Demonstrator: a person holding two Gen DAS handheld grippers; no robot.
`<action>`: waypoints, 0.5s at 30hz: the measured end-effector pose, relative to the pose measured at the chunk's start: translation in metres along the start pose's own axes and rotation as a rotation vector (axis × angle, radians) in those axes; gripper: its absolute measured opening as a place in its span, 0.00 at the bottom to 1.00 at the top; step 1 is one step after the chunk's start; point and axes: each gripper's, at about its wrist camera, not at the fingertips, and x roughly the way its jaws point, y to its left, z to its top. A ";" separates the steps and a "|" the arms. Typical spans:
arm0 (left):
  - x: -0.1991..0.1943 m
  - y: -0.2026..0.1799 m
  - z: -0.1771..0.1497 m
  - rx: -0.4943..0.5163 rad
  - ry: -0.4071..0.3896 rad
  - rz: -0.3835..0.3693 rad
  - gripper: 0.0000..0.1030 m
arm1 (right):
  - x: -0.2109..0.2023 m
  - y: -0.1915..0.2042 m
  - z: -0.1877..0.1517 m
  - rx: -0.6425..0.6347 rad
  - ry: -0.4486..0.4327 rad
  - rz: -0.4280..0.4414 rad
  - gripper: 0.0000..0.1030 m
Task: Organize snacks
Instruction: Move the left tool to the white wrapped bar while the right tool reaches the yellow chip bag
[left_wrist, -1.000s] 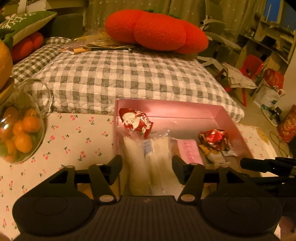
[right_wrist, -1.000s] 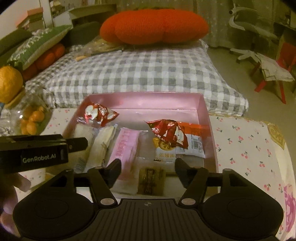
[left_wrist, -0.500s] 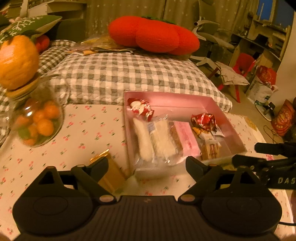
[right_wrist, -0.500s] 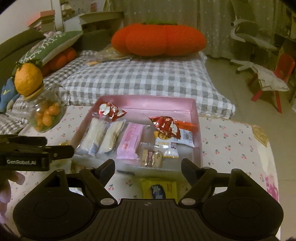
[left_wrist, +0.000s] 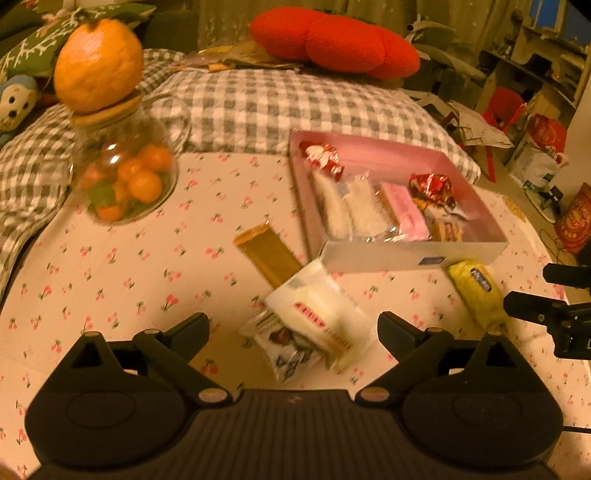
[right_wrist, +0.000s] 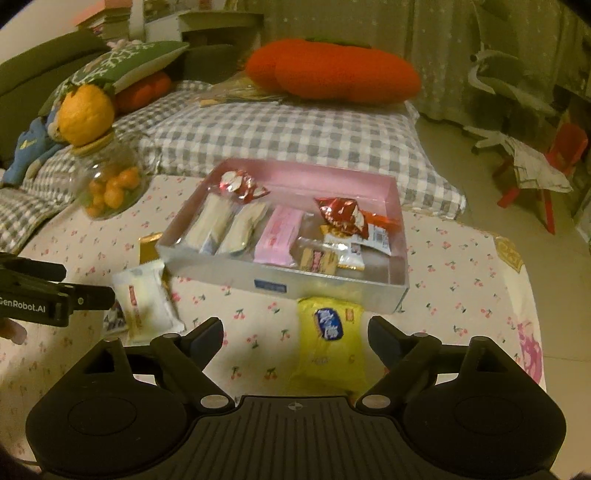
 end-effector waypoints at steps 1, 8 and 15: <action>-0.001 0.002 -0.002 -0.012 -0.001 0.005 0.94 | 0.001 0.001 -0.003 -0.003 -0.001 -0.007 0.85; 0.007 0.007 -0.008 -0.079 -0.009 -0.031 0.78 | 0.009 0.007 -0.015 -0.014 0.019 -0.019 0.85; 0.022 0.002 0.001 -0.035 -0.073 -0.076 0.66 | 0.019 0.006 -0.022 -0.040 0.037 -0.043 0.85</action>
